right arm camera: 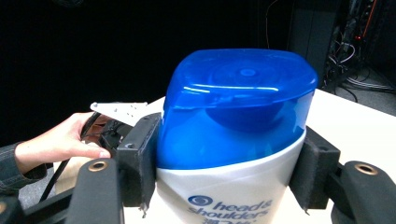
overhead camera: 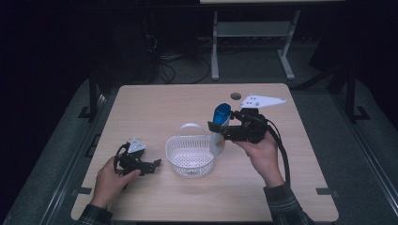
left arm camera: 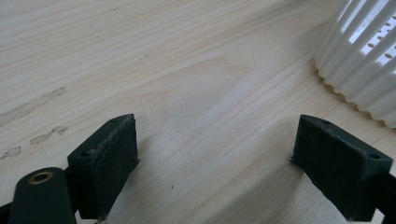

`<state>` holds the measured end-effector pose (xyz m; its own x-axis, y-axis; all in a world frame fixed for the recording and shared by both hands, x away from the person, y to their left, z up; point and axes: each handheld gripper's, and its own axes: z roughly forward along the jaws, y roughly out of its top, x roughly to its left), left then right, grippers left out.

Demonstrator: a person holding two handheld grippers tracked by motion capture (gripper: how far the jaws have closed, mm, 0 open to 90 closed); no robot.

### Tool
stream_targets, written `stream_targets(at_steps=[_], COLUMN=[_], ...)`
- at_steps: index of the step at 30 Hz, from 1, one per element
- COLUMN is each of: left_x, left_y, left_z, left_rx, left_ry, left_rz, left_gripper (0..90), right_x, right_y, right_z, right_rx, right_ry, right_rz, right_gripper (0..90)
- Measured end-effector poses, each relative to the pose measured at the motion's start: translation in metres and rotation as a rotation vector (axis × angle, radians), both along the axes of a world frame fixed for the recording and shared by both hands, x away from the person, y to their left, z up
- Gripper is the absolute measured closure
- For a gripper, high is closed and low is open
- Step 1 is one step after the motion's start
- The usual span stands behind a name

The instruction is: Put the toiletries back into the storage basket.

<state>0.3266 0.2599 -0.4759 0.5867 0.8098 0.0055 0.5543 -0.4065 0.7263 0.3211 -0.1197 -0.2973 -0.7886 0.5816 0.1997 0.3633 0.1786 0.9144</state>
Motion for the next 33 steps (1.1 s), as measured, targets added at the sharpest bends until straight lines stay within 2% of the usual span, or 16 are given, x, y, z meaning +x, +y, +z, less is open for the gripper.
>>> stream_targets(at_steps=[10, 19, 33], left_x=[0.0, 0.0, 0.0], left_y=[0.0, 0.0, 0.0], left_z=[0.0, 0.0, 0.0], left_rx=[0.0, 0.0, 0.002], left_ry=[0.0, 0.0, -0.001], left_rz=[0.0, 0.0, -0.001], left_gripper=[13.0, 13.0, 13.0], right_x=[0.004, 0.007, 0.01], right_y=[0.015, 0.029, 0.033], right_z=[0.0, -0.003, -0.021], right_rx=[0.001, -0.029, -0.05], right_ry=[0.001, 0.006, 0.025], right_rz=[0.024, 0.054, 0.072], right_gripper=[35.3, 35.2, 35.2])
